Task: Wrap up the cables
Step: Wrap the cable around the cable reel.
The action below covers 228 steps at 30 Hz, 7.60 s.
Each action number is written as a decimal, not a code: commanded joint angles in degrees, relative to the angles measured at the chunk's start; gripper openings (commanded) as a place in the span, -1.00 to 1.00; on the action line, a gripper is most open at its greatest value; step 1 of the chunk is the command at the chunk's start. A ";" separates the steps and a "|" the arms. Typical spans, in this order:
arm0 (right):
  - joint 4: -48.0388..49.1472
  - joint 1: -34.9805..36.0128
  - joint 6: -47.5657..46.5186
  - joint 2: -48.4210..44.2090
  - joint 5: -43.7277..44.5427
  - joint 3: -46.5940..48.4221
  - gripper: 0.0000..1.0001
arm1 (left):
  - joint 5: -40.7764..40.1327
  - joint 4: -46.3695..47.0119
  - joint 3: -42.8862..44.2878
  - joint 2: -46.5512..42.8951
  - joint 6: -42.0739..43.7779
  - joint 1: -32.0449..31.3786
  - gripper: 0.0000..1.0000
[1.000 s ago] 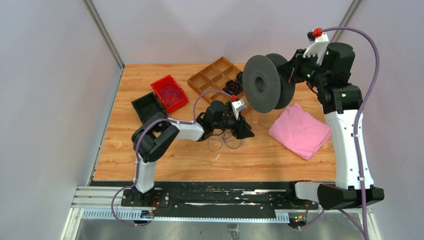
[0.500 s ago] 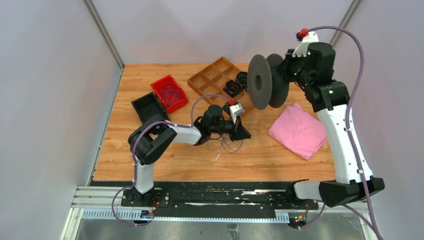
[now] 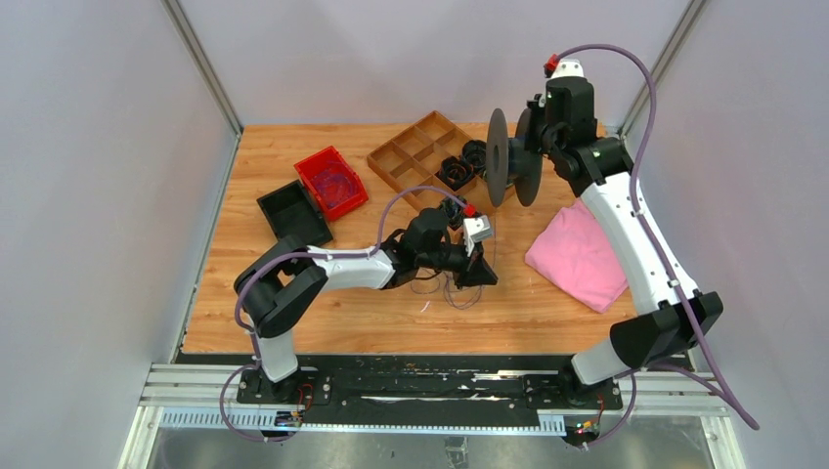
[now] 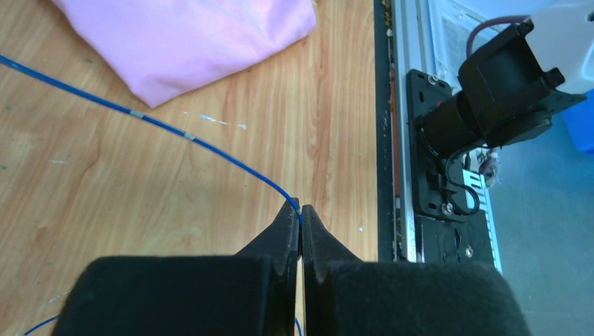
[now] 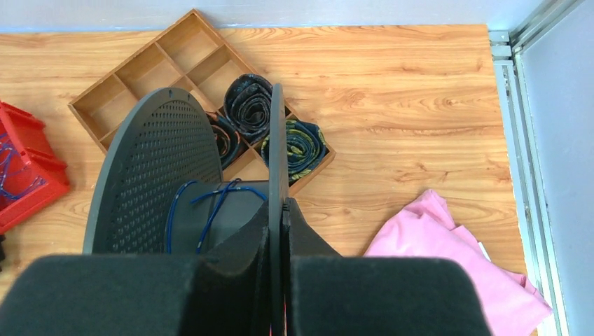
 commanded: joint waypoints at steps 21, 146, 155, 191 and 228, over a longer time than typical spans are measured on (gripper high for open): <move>16.37 3.73 -4.45 -3.40 7.68 -12.80 -0.99 | 7.42 -36.89 22.61 -2.93 12.35 -3.93 -0.99; 9.32 0.32 -12.52 -15.79 -29.02 -9.60 -0.99 | 0.29 -46.42 23.94 2.64 13.08 25.59 -0.55; 7.82 -0.10 -13.49 -16.86 -30.03 -9.26 -0.99 | 3.52 -48.50 21.22 -1.32 20.95 25.77 -0.41; 4.89 -1.34 -12.03 -17.68 -31.90 -6.29 -0.99 | 13.75 -40.25 17.79 4.00 33.64 24.90 -0.98; 4.36 -11.52 -12.47 -15.52 -13.46 -1.37 -0.99 | -32.45 -84.69 3.92 -13.92 62.03 28.48 -0.96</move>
